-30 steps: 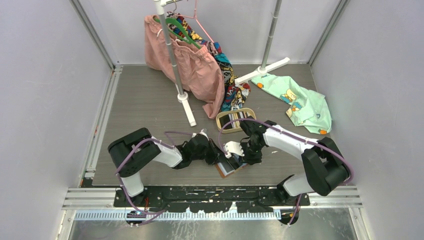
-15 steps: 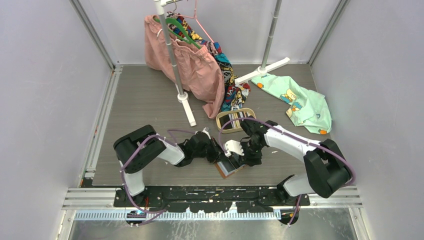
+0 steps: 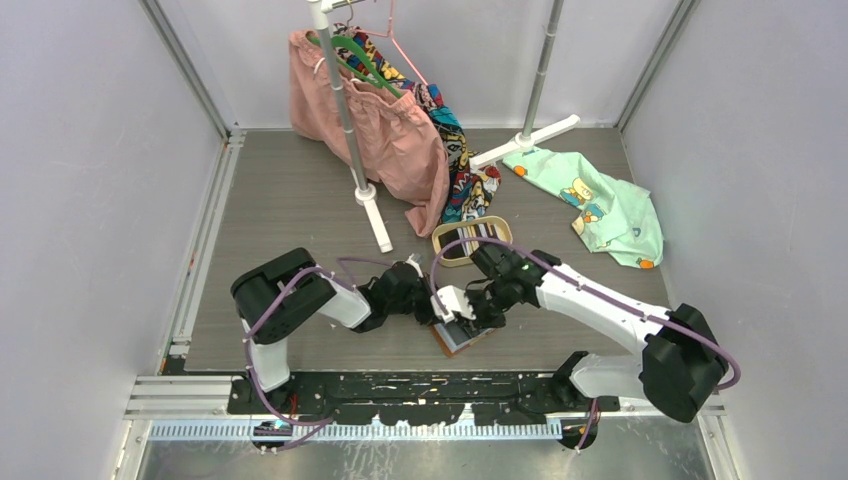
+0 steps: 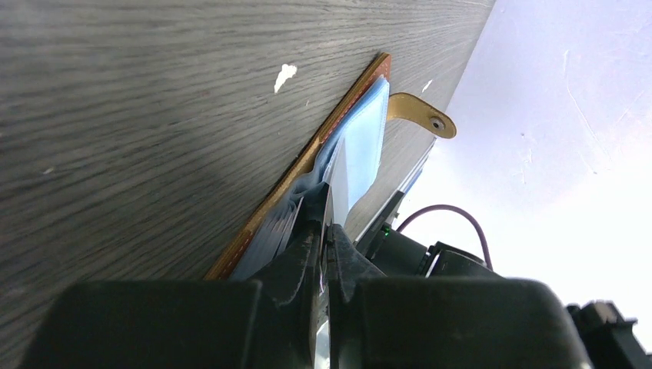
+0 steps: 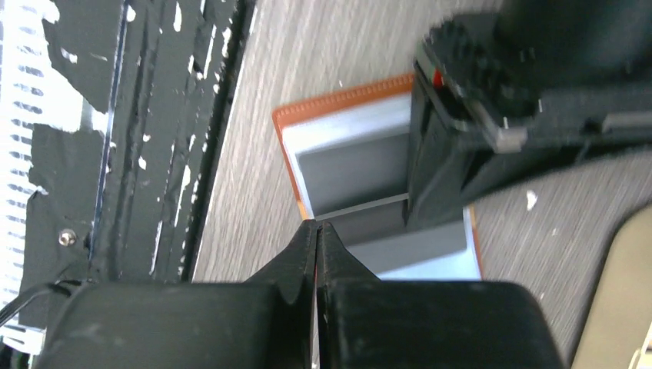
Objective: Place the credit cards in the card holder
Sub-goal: Insert the credit card into the card holder.
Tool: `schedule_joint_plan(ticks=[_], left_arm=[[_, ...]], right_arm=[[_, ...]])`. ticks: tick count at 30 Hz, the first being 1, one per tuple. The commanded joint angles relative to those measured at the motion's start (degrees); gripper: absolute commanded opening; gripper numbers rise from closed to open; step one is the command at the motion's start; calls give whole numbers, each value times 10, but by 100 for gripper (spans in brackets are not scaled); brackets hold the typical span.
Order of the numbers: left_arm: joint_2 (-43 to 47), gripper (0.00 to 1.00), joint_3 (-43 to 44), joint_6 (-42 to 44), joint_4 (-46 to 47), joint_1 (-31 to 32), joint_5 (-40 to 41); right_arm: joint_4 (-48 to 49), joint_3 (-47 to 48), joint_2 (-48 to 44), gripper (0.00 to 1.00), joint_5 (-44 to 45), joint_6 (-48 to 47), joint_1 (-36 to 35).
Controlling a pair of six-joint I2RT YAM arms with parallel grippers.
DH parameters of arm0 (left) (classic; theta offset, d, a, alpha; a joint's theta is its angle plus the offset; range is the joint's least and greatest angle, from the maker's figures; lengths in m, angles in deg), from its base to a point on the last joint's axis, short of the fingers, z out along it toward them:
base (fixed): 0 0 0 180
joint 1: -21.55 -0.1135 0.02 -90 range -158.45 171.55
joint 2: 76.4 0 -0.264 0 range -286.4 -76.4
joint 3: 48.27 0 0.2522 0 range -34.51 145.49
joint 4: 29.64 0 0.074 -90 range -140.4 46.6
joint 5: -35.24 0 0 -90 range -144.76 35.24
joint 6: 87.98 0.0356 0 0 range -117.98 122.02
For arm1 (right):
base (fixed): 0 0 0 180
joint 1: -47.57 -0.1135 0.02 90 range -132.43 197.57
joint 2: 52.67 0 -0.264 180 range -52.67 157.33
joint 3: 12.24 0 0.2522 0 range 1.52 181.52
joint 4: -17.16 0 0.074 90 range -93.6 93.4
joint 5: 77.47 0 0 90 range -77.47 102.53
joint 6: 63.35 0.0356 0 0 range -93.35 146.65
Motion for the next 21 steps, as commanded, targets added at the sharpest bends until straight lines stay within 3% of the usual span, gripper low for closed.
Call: schedule_joint_plan(ticks=[1, 10, 21], left_arm=[[-17, 8, -2, 24, -48, 2, -6], [-19, 9, 1, 23, -48, 3, -13], [-28, 12, 8, 22, -46, 3, -27]], right_arm=[[78, -1, 11, 1, 21, 46, -65], [159, -17, 59, 1, 154, 69, -137], [158, -24, 75, 1, 208, 50, -139]])
